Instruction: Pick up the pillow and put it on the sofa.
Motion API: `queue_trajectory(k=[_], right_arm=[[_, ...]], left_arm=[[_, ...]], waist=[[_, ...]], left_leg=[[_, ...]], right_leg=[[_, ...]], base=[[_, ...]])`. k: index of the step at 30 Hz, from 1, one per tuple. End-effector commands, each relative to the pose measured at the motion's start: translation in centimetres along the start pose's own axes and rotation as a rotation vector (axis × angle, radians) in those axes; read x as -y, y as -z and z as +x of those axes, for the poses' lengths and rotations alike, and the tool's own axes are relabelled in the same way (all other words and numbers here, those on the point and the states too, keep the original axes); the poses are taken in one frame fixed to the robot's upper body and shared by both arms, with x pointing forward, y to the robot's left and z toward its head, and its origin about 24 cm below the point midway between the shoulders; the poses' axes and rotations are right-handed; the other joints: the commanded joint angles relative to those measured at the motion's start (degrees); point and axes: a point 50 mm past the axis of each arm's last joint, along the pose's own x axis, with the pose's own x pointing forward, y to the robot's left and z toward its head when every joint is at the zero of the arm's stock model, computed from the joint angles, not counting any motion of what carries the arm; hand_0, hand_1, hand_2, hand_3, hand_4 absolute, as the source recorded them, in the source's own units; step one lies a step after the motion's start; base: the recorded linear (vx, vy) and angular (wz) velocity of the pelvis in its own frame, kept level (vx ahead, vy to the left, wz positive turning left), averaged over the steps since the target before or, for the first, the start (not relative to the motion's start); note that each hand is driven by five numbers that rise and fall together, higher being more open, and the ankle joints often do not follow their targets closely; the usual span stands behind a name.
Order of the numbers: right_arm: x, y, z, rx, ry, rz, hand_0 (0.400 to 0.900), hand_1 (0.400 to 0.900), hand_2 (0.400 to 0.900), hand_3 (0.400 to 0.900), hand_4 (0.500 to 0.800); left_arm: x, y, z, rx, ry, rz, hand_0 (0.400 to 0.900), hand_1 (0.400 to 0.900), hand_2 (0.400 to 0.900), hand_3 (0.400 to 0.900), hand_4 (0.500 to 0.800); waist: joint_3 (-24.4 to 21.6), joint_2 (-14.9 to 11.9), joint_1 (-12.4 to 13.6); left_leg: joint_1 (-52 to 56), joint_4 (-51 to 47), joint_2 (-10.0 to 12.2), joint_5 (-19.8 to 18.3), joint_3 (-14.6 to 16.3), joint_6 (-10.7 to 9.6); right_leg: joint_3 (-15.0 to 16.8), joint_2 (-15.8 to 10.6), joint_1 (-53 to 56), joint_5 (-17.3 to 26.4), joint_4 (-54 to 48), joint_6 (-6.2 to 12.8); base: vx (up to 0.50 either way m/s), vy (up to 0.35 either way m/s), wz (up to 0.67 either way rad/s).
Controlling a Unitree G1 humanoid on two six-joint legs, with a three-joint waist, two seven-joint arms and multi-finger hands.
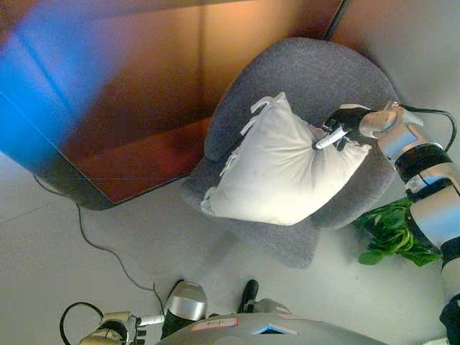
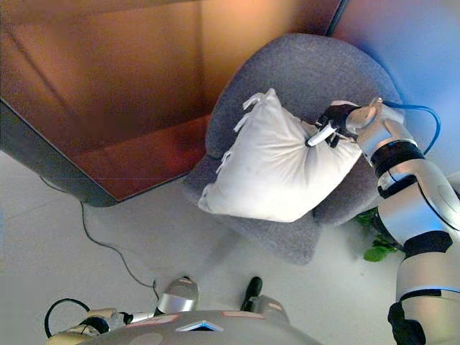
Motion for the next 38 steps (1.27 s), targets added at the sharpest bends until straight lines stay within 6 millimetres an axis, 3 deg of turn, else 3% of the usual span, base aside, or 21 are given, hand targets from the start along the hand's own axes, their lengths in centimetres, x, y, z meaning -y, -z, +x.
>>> queue_trajectory(k=[1, 4, 6, 7, 14, 18, 30, 34, 36, 38], right_arm=[[9.2, -3.8, -5.1, 0.098, 0.337, 0.137, 0.400, 0.400, 0.400, 0.400, 0.500], [9.8, -3.1, -5.4, 0.077, 0.368, 0.148, 0.400, 0.400, 0.400, 0.400, 0.500], [10.9, -2.9, -6.1, 0.047, 0.502, 0.114, 0.400, 0.400, 0.400, 0.400, 0.500], [11.2, -2.8, -6.3, 0.043, 0.516, 0.112, 0.900, 0.900, 0.900, 0.900, 0.800], [12.5, -2.0, -7.3, -0.024, 0.581, 0.062, 0.900, 0.900, 0.900, 0.900, 0.800], [12.8, -1.0, -7.5, -0.069, 0.600, 0.044, 0.900, 0.900, 0.900, 0.900, 0.800], [13.4, 2.7, -8.2, -0.183, 0.630, 0.036, 0.900, 0.900, 0.900, 0.900, 0.800], [10.5, 5.2, -6.0, -0.149, 0.504, 0.124, 0.900, 0.900, 0.900, 0.900, 0.800], [7.7, 6.8, -4.2, -0.157, 0.409, 0.127, 0.900, 0.900, 0.900, 0.900, 0.800], [3.4, 9.0, -2.0, -0.175, 0.314, 0.135, 0.900, 0.900, 0.900, 0.900, 0.800]], left_arm=[[-2.5, -1.2, -0.4, 0.013, -0.083, -0.009, 0.900, 0.900, 0.900, 0.900, 0.800], [-1.4, -1.6, -0.4, 0.030, -0.047, -0.021, 0.900, 0.900, 0.900, 0.900, 0.800], [-0.5, -1.9, -0.5, 0.042, -0.023, -0.024, 0.900, 0.900, 0.900, 0.900, 0.800], [-0.3, -1.9, -0.5, 0.044, -0.017, -0.026, 0.900, 0.900, 0.900, 0.900, 0.800], [-0.1, -1.4, -0.3, 0.047, 0.005, -0.009, 0.900, 0.900, 0.900, 0.900, 0.800], [-0.8, -0.6, -0.1, 0.026, 0.001, -0.004, 0.900, 0.900, 0.900, 0.900, 0.800], [-1.9, -0.6, -0.1, 0.012, -0.004, 0.004, 0.900, 0.900, 0.900, 0.900, 0.800], [-1.9, -0.2, 0.0, 0.012, -0.011, 0.011, 0.900, 0.900, 0.900, 0.900, 0.800], [-1.7, -0.2, 0.0, 0.022, -0.009, 0.021, 0.900, 0.900, 0.900, 0.900, 0.800], [-1.4, -0.7, 0.0, 0.040, -0.022, 0.039, 0.900, 0.900, 0.900, 0.900, 0.800]], waist=[[1.99, 0.64, 1.41], [3.15, 2.06, 1.19], [3.76, 3.31, 0.95], [3.91, 3.64, 0.86], [3.74, 4.99, 1.13], [2.96, 5.18, 0.42], [0.65, 4.28, -1.78], [-0.84, 3.64, -2.61], [-1.43, 3.50, -3.06], [-2.23, 3.49, -3.60]], left_leg=[[0.35, -4.00, 5.30, 4.13, 0.80, -1.09], [-0.98, -4.86, 5.87, 5.26, 0.48, -1.50], [-1.68, -5.10, 6.13, 5.72, 0.28, -1.62], [-2.00, -4.98, 6.16, 5.79, 0.34, -1.68], [-3.31, -4.45, 5.79, 6.11, -0.20, -1.65], [-1.79, -4.73, 5.79, 5.73, 0.47, -1.62], [1.05, -5.71, 5.85, 5.17, 3.49, -1.72], [2.39, -6.18, 5.25, 5.22, 4.63, -1.59], [3.17, -6.08, 4.87, 4.88, 5.17, -1.34], [4.13, -5.81, 4.41, 4.39, 5.82, -0.96]], right_leg=[[0.85, -8.20, -7.90, -2.64, 10.05, 5.68], [1.04, -8.31, -10.44, -3.52, 11.95, 5.15], [1.61, -8.53, -12.66, -4.20, 14.00, 4.79], [1.82, -8.61, -13.26, -4.47, 14.67, 4.71], [2.46, -9.29, -15.70, -5.62, 17.45, 4.35], [3.40, -9.16, -15.19, -5.90, 17.42, 4.36], [3.88, -8.41, -10.17, -5.48, 12.56, 4.67], [3.55, -8.16, -6.10, -5.09, 9.32, 4.84], [3.49, -8.25, -4.64, -4.87, 8.26, 4.86], [3.58, -8.37, -3.01, -4.54, 7.35, 4.95]], base=[[-0.19, -0.013, 0.14], [-0.09, 0.035, 0.13], [-0.06, 0.065, 0.09], [-0.04, 0.051, 0.06], [0.00, 0.022, 0.01], [0.08, 0.029, -0.15], [0.04, -0.001, -0.12], [0.04, -0.015, -0.10], [0.02, -0.003, -0.12], [0.02, -0.001, -0.13]])
